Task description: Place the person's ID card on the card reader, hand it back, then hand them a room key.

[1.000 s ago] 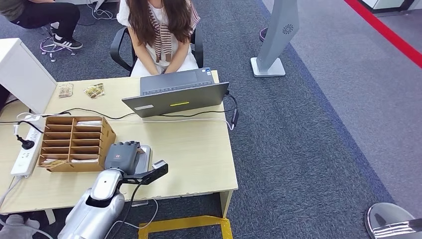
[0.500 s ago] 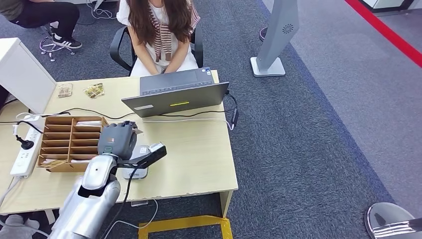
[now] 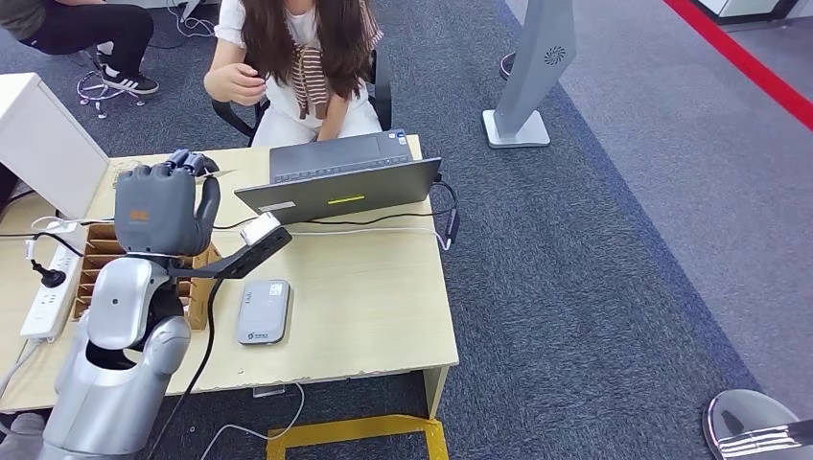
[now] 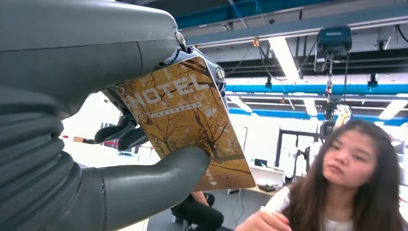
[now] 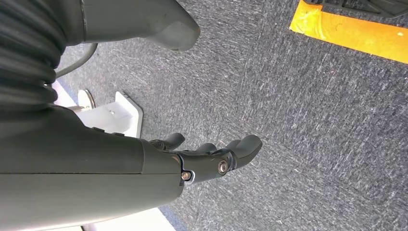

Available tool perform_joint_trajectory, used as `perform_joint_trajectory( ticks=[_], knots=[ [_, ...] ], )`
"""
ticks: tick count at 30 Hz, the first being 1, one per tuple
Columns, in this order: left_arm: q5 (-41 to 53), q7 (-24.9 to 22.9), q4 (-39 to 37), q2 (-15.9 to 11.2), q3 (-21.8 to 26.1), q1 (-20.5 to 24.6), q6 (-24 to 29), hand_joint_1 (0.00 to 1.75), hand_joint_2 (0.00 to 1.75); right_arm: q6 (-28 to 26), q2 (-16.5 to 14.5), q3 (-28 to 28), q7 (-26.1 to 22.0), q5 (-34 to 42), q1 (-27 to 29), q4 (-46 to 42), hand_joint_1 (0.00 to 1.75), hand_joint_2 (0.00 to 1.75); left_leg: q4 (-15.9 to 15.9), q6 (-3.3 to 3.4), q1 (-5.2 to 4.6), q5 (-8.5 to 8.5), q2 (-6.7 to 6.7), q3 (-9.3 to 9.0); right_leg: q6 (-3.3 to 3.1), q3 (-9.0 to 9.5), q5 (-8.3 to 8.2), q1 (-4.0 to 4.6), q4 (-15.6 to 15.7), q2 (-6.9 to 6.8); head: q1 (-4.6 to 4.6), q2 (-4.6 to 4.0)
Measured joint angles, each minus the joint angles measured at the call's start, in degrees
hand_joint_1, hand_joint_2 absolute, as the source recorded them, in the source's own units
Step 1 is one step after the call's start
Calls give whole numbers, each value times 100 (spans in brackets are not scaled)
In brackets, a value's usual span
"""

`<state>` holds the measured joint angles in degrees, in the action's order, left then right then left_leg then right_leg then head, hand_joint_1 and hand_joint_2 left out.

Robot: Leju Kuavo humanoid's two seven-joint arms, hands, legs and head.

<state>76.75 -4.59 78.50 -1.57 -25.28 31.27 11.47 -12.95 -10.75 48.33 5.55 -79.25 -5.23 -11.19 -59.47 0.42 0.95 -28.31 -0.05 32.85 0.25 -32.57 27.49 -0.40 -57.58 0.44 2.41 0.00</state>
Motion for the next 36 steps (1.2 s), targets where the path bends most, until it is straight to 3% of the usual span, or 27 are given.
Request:
perform_joint_trajectory(
  ticks=[7, 13, 16, 21, 33, 36],
  knots=[
    [361, -405, -333, -87, 78, 506, 30, 175, 175, 125, 0, -5, 59, -118, -20, 0, 0, 175, -1, -1, 0, 1, -4, 1, 0, 0, 0, 0, 0, -4, 4, 0],
    [788, -750, -2317, -104, 303, 1733, 226, 175, 175, 424, 2, -81, 78, -225, -130, 0, 0, 175, -1, -4, 0, 11, -4, -1, -9, 0, -9, 1, -3, -4, 1, 0],
    [836, -729, -3130, -104, 360, 2098, 293, 175, 175, 452, 2, -98, 100, -228, -167, 0, 0, 175, -1, -4, 0, 12, -4, -1, -10, 0, -10, 1, -5, -4, -2, 0],
    [840, -665, -3795, -88, 404, 2267, 346, 175, 175, 453, 2, -103, 108, -228, -179, 0, 0, 175, -1, -4, 0, 11, -4, 0, -9, -1, -9, 0, -5, -4, -1, 0],
    [843, -651, -4303, -25, 416, 2289, 397, 173, 175, 453, 2, -103, 103, -212, -181, 0, 0, 175, -1, -4, 0, 11, -5, 1, -9, -1, -9, 0, -5, -5, -2, 0],
    [843, -634, -4324, -13, 432, 2289, 403, 42, 175, 453, 2, -103, 103, -208, -181, 0, 0, 175, -1, -4, 0, 11, -5, 1, -9, -1, -9, 0, -5, -5, -1, 0]
  ],
)
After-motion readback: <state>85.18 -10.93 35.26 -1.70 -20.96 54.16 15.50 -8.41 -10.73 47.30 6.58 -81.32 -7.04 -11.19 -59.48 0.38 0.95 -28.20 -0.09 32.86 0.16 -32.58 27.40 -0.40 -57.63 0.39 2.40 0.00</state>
